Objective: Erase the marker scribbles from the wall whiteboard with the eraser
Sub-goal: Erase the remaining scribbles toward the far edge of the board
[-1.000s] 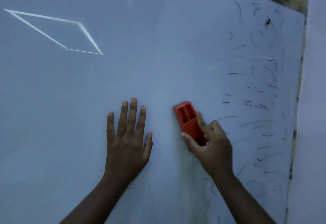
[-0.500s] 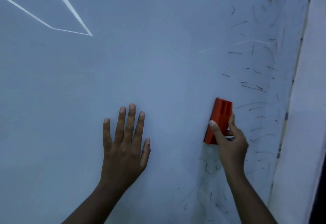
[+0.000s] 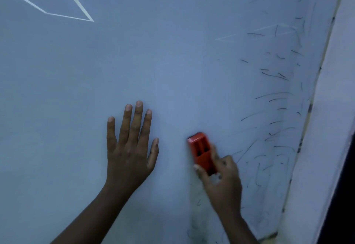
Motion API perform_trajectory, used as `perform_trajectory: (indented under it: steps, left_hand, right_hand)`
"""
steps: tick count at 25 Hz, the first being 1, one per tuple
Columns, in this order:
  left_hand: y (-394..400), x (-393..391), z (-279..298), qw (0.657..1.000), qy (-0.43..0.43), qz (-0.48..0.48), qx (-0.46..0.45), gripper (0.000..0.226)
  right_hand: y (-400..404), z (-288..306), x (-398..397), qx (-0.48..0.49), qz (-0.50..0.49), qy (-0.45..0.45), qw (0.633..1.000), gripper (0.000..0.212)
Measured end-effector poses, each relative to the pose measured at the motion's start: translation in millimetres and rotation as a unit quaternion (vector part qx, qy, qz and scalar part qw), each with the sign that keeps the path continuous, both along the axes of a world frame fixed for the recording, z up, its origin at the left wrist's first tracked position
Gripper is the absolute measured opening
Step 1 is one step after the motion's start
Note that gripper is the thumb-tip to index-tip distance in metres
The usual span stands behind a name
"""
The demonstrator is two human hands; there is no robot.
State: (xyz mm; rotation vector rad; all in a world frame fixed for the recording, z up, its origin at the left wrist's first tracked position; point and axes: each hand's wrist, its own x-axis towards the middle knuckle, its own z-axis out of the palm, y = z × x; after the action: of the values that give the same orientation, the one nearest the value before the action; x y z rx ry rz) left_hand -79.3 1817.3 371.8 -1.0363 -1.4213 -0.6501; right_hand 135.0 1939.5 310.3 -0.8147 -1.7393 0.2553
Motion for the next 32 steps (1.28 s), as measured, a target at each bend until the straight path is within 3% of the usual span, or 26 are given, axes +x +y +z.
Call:
perform_trajectory:
  steps: [3, 6, 10, 16, 20, 25, 26, 28, 30, 32]
  left_hand:
    - [-4, -3, -11, 1.0, 0.006, 0.001, -0.008, 0.071]
    - [-5, -5, -18, 1.0, 0.009, 0.01, -0.014, 0.072]
    - [-4, -2, -27, 1.0, 0.008, 0.015, -0.015, 0.074]
    - [-2, 0, -37, 1.0, 0.004, 0.018, -0.011, 0.074]
    - [-2, -1, -46, 1.0, 0.002, 0.007, -0.015, 0.073]
    - [-5, -1, -65, 1.0, 0.005, 0.0, -0.018, 0.073]
    - [-5, -1, -68, 1.0, 0.006, -0.001, -0.018, 0.073]
    - [-5, -2, -73, 1.0, 0.007, -0.004, -0.02, 0.073]
    - [-6, -2, -77, 1.0, 0.005, -0.004, -0.019, 0.072]
    - [-6, -1, -80, 1.0, 0.002, -0.002, -0.016, 0.072]
  right_hand:
    - [49, 23, 32, -0.121, 0.025, 0.176, 0.977, 0.072]
    - [76, 21, 53, -0.183, 0.038, 0.202, 0.961, 0.081]
    - [58, -26, 38, -0.211, 0.003, 0.212, 0.954, 0.084]
    - [-23, -77, -20, -0.138, 0.022, 0.134, 0.981, 0.077]
    - [-70, -105, -46, -0.068, 0.027, -0.002, 0.997, 0.081]
    - [-58, -133, -35, -0.004, -0.022, -0.1, 0.995, 0.076]
    - [-46, -132, -29, -0.031, -0.046, -0.075, 0.996, 0.077]
    - [-17, -130, -12, -0.177, -0.066, 0.067, 0.98, 0.076]
    - [8, -137, 7, -0.32, -0.041, 0.221, 0.92, 0.08]
    - [19, -154, 18, -0.392, 0.0, 0.285, 0.875, 0.084]
